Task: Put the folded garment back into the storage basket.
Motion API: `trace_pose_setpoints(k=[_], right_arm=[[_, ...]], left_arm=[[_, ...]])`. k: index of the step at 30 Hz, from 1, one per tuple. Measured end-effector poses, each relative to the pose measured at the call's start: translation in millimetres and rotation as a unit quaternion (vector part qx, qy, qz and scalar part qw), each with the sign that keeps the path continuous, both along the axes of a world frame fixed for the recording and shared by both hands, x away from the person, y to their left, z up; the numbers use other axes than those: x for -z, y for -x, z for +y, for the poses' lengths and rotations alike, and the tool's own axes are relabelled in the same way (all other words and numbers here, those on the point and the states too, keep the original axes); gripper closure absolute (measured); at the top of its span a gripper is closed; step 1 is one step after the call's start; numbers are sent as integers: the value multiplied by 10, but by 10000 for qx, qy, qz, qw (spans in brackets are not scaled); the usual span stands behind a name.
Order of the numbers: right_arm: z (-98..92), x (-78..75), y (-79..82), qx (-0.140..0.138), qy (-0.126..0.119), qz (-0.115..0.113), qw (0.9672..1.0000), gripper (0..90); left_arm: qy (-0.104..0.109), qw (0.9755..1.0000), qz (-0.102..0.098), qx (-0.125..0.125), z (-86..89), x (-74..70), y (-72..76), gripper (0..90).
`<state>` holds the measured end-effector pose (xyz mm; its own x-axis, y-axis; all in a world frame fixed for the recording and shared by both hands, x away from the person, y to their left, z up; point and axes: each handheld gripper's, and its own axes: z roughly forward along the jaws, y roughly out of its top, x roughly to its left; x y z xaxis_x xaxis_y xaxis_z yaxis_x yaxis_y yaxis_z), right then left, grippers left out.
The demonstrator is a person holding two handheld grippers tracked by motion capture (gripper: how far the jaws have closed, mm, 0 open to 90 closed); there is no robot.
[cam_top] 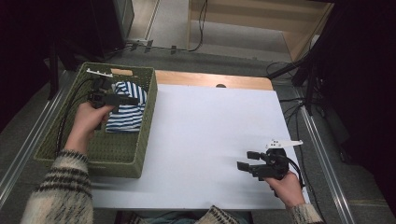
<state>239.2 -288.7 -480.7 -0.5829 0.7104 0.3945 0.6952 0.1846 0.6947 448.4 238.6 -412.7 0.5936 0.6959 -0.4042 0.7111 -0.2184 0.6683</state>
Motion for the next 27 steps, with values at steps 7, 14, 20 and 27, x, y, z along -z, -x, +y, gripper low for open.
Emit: trace_pose_setpoints(k=[7, 14, 20, 27], right_arm=[[4, -8, 1, -17, 0, -6, 10000, 209], [9, -9, 0, -8, -4, 10, 10000, 208], [5, -12, 2, -1, -16, 14, 10000, 209], [5, -12, 5, 3, -8, 5, 10000, 208]], left_arm=[[123, 9999, -25, 84, -12, -73, 102, 267], [258, 9996, -56, 75, 25, -170, 206, 267], [281, 9995, -3, 129, 23, -213, 288, 267], [420, 9989, 57, 204, 32, -245, 386, 267]])
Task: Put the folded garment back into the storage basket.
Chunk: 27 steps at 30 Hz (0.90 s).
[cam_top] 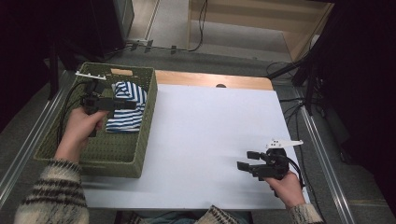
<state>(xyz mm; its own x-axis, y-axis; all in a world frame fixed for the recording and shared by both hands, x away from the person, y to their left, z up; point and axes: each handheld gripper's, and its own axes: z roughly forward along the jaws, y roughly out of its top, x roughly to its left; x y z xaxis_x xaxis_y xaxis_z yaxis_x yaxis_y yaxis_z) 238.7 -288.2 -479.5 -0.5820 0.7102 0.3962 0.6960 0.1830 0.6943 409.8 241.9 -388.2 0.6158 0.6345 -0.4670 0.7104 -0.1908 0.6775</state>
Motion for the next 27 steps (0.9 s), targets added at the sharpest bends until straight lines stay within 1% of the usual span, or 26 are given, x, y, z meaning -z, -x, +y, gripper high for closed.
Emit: trace_pose_setpoints(k=[3, 9, 11, 13, 14, 17, 21, 23, 27], right_arm=[[2, 0, 1, -1, 6, -13, 10000, 209], [-7, -2, 1, 19, 0, -26, 10000, 208], [-8, -3, 1, 24, -1, -30, 10000, 209], [-7, -2, 0, 23, 10, -32, 10000, 208], [-5, -2, -1, 30, 16, -32, 10000, 208], [-8, -9, 1, 54, -2, -21, 10000, 209], [-17, -20, -4, 112, -37, -30, 9999, 208], [-17, -28, -7, 117, -50, -33, 9999, 209], [-21, -44, -16, 140, -52, -65, 9999, 209]], left_arm=[[-78, 9999, 18, 66, -18, -7, 51, 267], [-115, 9999, -6, 124, -47, 1, 165, 267], [-105, 9998, -11, 147, -54, 6, 199, 268], [13, 9999, -11, 171, -50, 13, 239, 268], [18, 9999, -10, 169, -50, 15, 253, 268], [-49, 9999, -26, 150, -53, 14, 315, 268], [12, 9998, -44, 176, -52, -2, 396, 268], [-49, 9998, -69, 175, -60, -6, 442, 268], [-76, 9998, -87, 175, -74, 12, 507, 268]])
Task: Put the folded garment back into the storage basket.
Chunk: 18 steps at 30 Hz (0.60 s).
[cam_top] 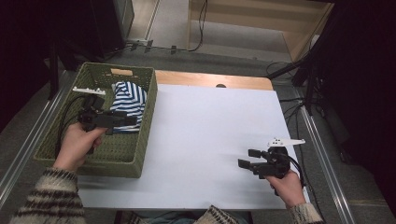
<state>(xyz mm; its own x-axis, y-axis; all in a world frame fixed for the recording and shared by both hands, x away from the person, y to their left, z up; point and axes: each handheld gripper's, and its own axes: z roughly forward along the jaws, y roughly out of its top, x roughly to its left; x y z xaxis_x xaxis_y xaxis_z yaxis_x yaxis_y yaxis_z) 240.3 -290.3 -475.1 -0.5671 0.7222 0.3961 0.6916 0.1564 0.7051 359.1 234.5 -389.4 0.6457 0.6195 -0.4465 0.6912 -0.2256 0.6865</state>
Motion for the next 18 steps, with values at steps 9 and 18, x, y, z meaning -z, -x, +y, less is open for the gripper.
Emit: trace_pose_setpoints(k=[9, 18], right_arm=[[1, -13, -23, -12, 15, -17, 10000, 209], [0, -17, -27, -4, 15, -25, 10000, 209]], left_arm=[[-46, 10000, 1, -27, 7, 3, 151, 268], [-63, 10000, 4, -61, 9, 15, 292, 267]])
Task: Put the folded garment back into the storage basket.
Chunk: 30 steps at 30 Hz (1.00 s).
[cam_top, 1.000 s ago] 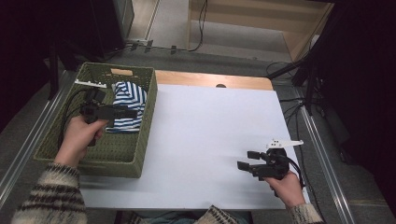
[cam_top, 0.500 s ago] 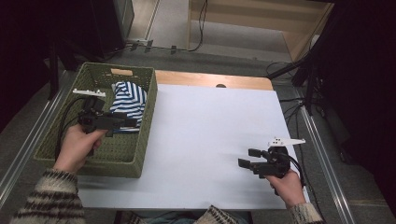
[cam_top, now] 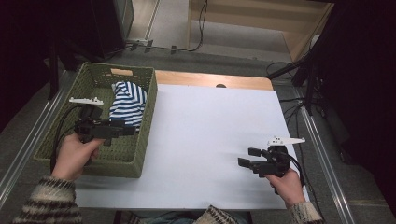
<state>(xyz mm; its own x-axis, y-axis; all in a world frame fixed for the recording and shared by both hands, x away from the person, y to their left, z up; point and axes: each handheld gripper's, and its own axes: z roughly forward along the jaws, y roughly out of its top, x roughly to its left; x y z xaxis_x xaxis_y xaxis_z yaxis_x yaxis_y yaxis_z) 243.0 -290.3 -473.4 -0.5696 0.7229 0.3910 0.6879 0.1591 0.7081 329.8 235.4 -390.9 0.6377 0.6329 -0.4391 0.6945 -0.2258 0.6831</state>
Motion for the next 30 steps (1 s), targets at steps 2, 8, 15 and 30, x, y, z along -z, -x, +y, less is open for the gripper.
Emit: trace_pose_setpoints(k=[2, 8, 15, 30], right_arm=[[-3, 0, 0, 3, -5, -6, 10000, 209], [-7, -2, 1, 17, -17, -5, 10000, 209], [-3, 0, 0, -1, -5, 7, 10000, 209], [3, 5, 3, -12, 4, 35, 10000, 209]], left_arm=[[19, 10000, 10, -6, 3, 14, 23, 267], [16, 10000, -9, -58, 2, 65, 94, 268], [63, 9998, -93, -156, 26, 115, 172, 267], [-24, 9995, -108, -280, 102, 246, 305, 267]])
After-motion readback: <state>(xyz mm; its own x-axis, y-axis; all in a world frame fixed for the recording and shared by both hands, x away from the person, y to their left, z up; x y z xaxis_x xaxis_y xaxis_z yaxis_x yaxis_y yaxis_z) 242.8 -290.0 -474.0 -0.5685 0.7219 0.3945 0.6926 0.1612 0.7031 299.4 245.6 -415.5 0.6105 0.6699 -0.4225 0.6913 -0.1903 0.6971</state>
